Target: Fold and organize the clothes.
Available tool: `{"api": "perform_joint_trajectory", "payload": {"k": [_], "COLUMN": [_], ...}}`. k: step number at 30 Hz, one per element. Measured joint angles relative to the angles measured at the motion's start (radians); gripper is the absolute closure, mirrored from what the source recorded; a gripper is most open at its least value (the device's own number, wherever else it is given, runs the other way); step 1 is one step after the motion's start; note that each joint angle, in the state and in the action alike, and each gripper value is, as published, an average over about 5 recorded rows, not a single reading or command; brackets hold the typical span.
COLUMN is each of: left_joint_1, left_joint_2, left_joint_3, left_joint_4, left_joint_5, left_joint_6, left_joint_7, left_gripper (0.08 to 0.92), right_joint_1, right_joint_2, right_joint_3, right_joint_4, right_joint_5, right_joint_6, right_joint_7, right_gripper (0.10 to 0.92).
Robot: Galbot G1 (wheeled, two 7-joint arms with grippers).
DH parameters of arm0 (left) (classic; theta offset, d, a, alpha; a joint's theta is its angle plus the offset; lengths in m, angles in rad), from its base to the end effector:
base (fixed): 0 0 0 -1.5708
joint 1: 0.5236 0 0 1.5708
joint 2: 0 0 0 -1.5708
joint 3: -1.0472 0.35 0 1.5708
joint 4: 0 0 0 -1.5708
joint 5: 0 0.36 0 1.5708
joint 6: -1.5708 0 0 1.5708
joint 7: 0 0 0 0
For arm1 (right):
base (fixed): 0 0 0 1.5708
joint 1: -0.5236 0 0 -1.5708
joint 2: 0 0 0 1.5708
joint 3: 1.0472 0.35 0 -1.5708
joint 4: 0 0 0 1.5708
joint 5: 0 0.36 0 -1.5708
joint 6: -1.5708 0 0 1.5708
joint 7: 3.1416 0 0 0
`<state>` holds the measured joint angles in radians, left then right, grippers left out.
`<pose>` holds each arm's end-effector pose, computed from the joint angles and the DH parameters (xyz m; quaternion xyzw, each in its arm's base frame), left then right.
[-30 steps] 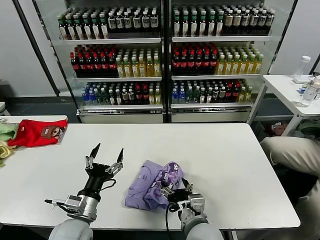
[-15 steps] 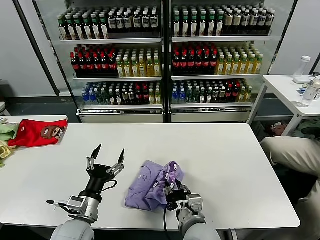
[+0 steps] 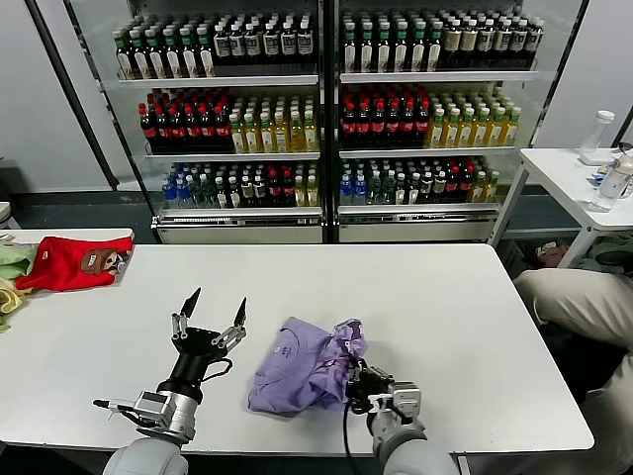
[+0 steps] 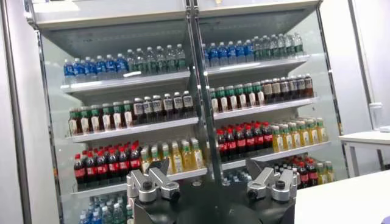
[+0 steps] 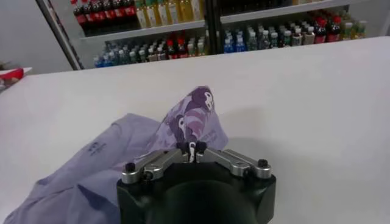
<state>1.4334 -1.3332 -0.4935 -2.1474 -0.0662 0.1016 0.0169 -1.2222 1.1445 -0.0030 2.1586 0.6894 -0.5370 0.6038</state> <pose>0.2224 0.0274 -0.2540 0.0761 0.9939 0.0692 0.0393 0.2204 0.0749 -0.2412 0.1077 -0.9617 -0.0577 0.2453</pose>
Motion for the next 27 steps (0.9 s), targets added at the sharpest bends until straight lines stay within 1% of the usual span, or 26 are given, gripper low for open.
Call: {"api": "perform_joint_trajectory", "payload": {"k": [11,20,27], "left_joint_1": [0.015,0.021,0.027], "left_joint_2": [-0.001,-0.002,-0.009], "left_joint_3": [0.018,0.029,0.043], "left_joint_4": [0.009,0.008,0.003], "left_joint_5": [0.02,0.031,0.044], "left_joint_6": [-0.017,-0.02,-0.022], "left_joint_7": [-0.009,-0.012,-0.014], "left_gripper": [0.177,0.177,0.177], "right_joint_1": [-0.015,-0.012,-0.01], "right_joint_2": [-0.068,-0.092,-0.116], "right_joint_3": [0.164,0.242,0.287], "right_joint_4": [-0.062,-0.096,-0.116], "right_joint_5": [0.067,0.084,0.064], "right_joint_6": [0.005,0.092,0.154], "right_joint_7": [-0.246,-0.418,-0.502], "right_gripper": [0.889,0.889,0.889]}}
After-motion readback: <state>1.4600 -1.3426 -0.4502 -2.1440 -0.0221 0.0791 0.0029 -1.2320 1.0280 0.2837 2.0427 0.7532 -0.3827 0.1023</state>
